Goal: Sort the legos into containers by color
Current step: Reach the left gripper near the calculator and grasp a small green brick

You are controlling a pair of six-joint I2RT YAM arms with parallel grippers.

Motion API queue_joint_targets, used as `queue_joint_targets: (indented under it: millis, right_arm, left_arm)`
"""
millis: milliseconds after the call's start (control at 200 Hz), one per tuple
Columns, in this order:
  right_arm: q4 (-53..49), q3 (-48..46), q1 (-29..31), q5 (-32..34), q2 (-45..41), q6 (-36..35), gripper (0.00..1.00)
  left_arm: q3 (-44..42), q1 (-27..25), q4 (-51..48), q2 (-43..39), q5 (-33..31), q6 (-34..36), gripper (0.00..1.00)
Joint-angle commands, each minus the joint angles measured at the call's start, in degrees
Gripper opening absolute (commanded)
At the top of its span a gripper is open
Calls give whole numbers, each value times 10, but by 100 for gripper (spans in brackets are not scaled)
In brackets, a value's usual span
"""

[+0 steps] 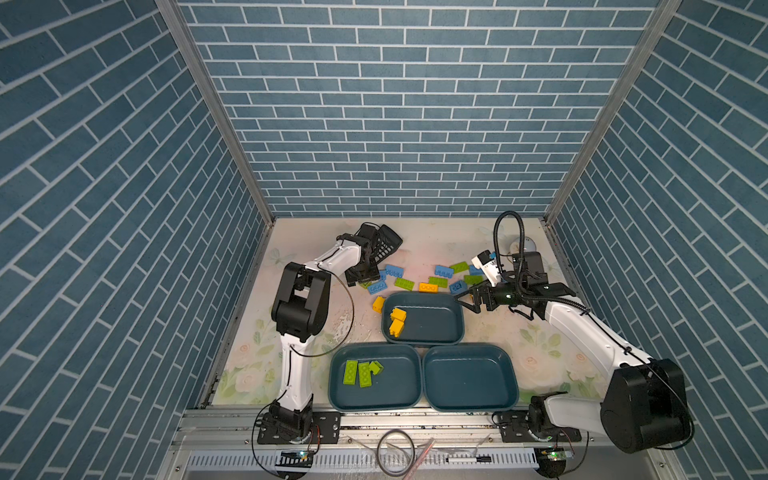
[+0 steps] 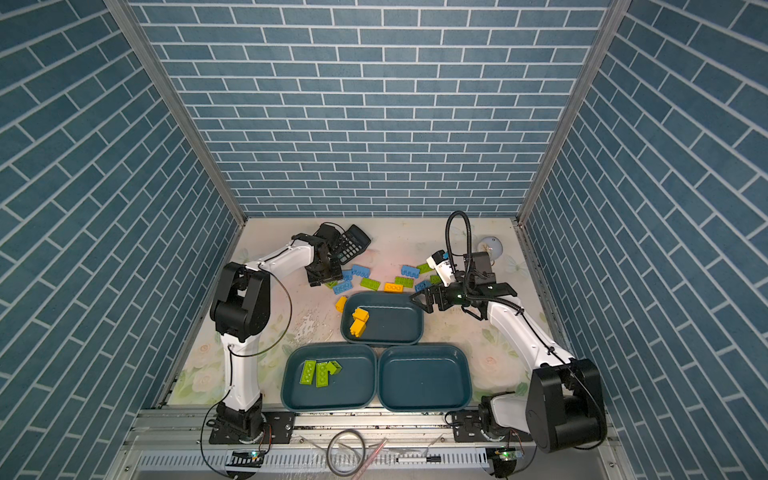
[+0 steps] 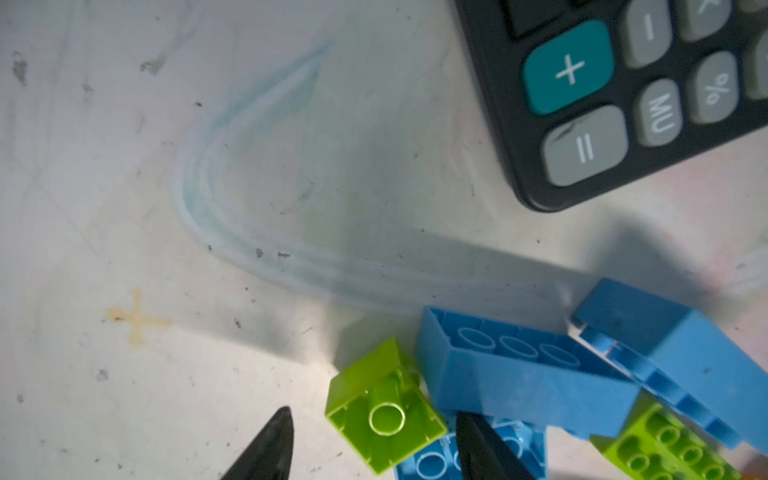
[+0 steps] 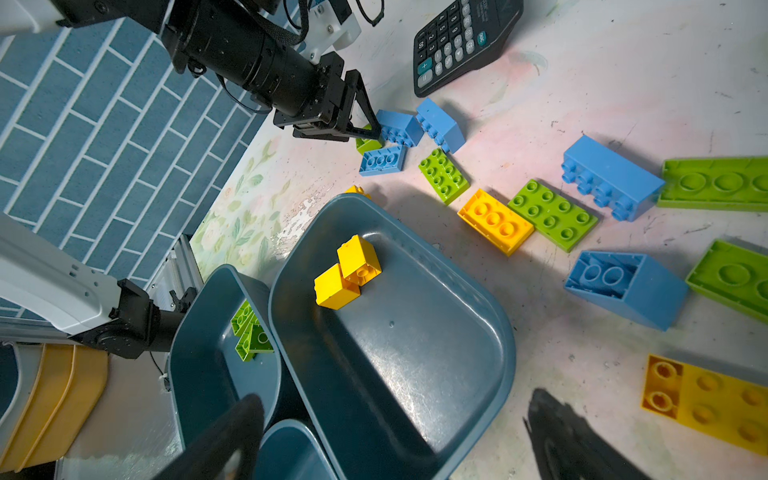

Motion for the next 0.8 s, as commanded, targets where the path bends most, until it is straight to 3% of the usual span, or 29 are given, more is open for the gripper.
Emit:
queue_joint_targets:
  millis: [0, 395, 600, 795]
  right_arm:
    - [10, 20, 0, -19, 8, -6, 99]
    - [6, 21, 0, -23, 12, -9, 99]
    - [4, 22, 0, -25, 13, -11, 99]
    - [5, 24, 0, -28, 14, -11, 99]
  left_arm:
    - [1, 10, -7, 17, -15, 10, 64]
    - [-1, 16, 4, 29, 6, -1, 63]
    - [-6, 15, -4, 37, 1, 7, 56]
    - [-22, 16, -9, 19, -11, 10, 56]
